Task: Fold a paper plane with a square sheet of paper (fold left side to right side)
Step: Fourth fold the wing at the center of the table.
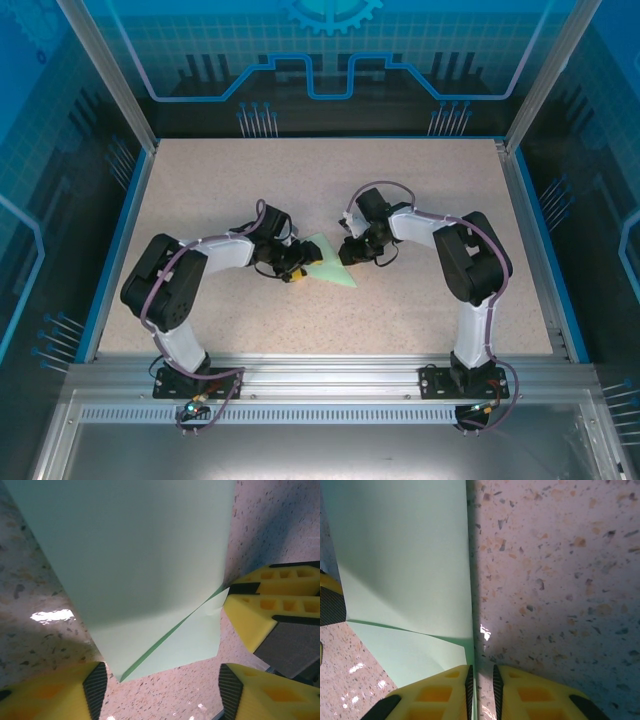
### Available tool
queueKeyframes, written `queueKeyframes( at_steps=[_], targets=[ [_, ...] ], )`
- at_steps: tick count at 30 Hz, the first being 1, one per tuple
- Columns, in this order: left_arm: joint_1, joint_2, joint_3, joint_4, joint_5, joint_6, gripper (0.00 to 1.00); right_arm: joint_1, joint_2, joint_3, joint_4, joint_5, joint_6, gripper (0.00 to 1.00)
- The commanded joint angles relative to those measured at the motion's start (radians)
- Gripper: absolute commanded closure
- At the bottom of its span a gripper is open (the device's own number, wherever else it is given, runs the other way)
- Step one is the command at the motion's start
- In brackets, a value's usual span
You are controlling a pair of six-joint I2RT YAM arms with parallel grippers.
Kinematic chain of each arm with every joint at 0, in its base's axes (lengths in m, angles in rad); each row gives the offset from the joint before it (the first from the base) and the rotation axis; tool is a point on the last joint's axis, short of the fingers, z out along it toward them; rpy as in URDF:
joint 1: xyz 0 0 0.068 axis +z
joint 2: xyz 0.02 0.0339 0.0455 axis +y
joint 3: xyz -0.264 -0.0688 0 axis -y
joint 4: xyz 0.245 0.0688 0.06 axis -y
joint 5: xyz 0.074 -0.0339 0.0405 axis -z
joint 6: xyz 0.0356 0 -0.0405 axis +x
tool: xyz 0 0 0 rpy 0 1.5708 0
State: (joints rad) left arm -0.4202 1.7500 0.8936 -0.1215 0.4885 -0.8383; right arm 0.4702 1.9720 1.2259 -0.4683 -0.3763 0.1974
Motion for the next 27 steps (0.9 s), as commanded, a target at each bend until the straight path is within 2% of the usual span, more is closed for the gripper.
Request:
queueKeyframes(
  at_steps=[1, 6, 11, 13, 18, 22, 27],
  targets=[
    [-0.010, 0.014, 0.035, 0.003, 0.025, -0.001, 0.40, -0.011, 0.015, 0.017, -0.032, 0.010, -0.005, 0.80],
    [-0.017, 0.021, 0.049, -0.003, 0.020, -0.002, 0.55, -0.013, -0.012, 0.000, -0.015, 0.020, -0.005, 0.78],
    [-0.020, 0.013, 0.053, -0.009, 0.009, -0.001, 0.71, -0.013, -0.128, -0.074, 0.041, 0.070, -0.014, 0.61],
    [-0.021, 0.008, 0.054, -0.014, 0.005, 0.002, 0.73, -0.013, -0.188, -0.114, 0.063, 0.096, -0.022, 0.54],
    [-0.022, -0.003, 0.054, -0.020, -0.008, 0.002, 0.76, 0.008, -0.302, -0.205, 0.100, 0.120, -0.069, 0.47],
    [-0.024, -0.014, 0.054, -0.027, -0.019, 0.002, 0.77, 0.091, -0.356, -0.283, 0.177, 0.157, -0.117, 0.42],
    [-0.024, -0.025, 0.054, -0.035, -0.027, 0.001, 0.77, 0.203, -0.342, -0.306, 0.249, 0.222, -0.162, 0.37]
  ],
)
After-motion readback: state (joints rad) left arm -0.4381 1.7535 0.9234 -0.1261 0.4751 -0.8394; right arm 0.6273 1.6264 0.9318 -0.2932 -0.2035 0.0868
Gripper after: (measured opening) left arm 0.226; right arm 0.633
